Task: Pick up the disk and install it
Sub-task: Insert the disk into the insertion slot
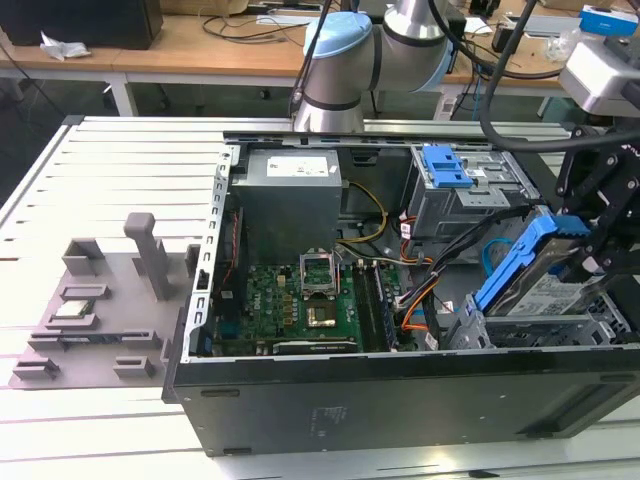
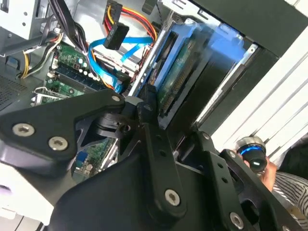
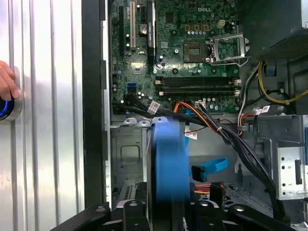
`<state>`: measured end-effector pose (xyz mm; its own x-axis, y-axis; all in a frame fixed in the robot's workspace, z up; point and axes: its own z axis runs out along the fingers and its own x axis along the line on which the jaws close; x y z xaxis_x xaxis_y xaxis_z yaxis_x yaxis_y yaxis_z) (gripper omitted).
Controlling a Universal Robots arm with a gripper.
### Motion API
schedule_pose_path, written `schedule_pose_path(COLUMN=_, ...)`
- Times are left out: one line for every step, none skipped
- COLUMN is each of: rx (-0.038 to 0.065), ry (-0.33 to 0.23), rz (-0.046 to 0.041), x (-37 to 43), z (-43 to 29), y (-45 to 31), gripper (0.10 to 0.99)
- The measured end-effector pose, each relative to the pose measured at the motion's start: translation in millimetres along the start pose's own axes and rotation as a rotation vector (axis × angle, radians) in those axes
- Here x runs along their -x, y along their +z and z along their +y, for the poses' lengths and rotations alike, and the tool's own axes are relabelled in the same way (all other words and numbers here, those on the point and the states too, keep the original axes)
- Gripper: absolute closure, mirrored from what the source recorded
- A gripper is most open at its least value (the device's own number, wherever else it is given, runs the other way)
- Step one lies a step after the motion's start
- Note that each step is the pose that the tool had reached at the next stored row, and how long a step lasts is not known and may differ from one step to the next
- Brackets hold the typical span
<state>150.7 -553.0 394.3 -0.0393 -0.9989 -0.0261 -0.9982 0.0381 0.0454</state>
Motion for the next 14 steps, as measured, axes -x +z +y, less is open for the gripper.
schedule_pose_path(rx=0.000, ry=0.000, rz=-0.0001, x=0.0, z=0.0, y=0.0, gripper=0.714)
schedule_pose_path(rx=0.000, ry=0.000, rz=0.0001, x=0.0, z=0.0, y=0.0, gripper=0.651)
schedule_pose_path(rx=0.000, ry=0.000, rz=0.0000, x=0.0, z=0.0, y=0.1, gripper=0.651)
schedule_pose_path(rx=0.000, ry=0.000, rz=0.0000, x=0.0, z=0.0, y=0.1, gripper=0.651)
schedule_pose_path(rx=0.000, ry=0.000, rz=0.0001, x=0.0, z=0.0, y=0.1, gripper=0.651)
schedule_pose_path(rx=0.000, ry=0.000, rz=0.0001, x=0.0, z=0.0, y=0.1, gripper=0.663)
schedule_pose_path(rx=0.000, ry=0.000, rz=0.0001, x=0.0, z=0.0, y=0.2, gripper=0.729)
schedule_pose_path(rx=0.000, ry=0.000, rz=0.0001, x=0.0, z=0.0, y=0.2, gripper=0.729)
schedule_pose_path(rx=0.000, ry=0.000, rz=0.0001, x=0.0, z=0.0, y=0.3, gripper=0.792)
schedule_pose_path(rx=0.000, ry=0.000, rz=0.0001, x=0.0, z=0.0, y=0.3, gripper=0.973)
schedule_pose_path(rx=0.000, ry=0.000, rz=0.0001, x=0.0, z=0.0, y=0.4, gripper=0.980)
schedule_pose_path(rx=0.000, ry=0.000, rz=0.0000, x=0.0, z=0.0, y=0.4, gripper=0.980)
schedule_pose_path(rx=0.000, ry=0.000, rz=0.0001, x=0.0, z=0.0, y=0.4, gripper=0.980)
schedule_pose_path(rx=0.000, ry=0.000, rz=0.0000, x=0.0, z=0.0, y=0.5, gripper=0.980)
